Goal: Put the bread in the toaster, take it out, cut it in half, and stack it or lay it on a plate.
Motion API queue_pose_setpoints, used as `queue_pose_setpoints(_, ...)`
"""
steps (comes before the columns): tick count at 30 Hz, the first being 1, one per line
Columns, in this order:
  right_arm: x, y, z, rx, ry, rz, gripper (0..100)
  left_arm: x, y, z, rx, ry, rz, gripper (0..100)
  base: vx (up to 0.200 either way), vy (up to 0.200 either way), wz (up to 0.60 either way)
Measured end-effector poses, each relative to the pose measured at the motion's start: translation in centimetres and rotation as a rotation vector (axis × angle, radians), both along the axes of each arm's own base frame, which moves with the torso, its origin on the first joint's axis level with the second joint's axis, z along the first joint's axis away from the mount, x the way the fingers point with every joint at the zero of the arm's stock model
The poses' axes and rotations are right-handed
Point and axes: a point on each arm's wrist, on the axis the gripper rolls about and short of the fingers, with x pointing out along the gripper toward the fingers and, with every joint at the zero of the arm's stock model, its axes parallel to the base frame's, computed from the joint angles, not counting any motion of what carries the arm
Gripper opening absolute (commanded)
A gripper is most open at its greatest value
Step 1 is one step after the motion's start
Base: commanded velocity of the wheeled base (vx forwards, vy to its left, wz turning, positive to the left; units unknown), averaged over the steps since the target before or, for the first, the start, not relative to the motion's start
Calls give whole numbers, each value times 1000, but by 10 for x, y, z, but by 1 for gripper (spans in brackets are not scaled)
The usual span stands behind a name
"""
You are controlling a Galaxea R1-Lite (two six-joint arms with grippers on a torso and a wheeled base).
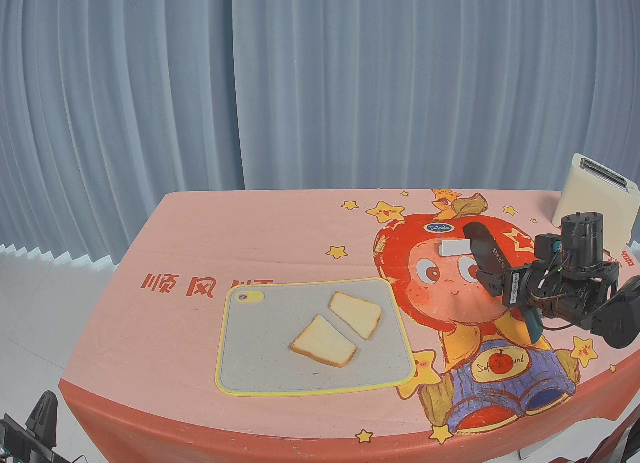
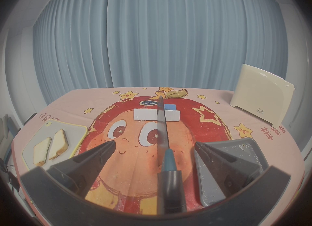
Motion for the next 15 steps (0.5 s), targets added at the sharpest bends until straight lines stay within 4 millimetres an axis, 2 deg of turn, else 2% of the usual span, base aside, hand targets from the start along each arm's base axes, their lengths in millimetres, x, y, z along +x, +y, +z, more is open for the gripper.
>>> queue_pose_setpoints(15,-9,-1,14,12,-49,11,100,0,0,0,0,0,0,0,0,0,0)
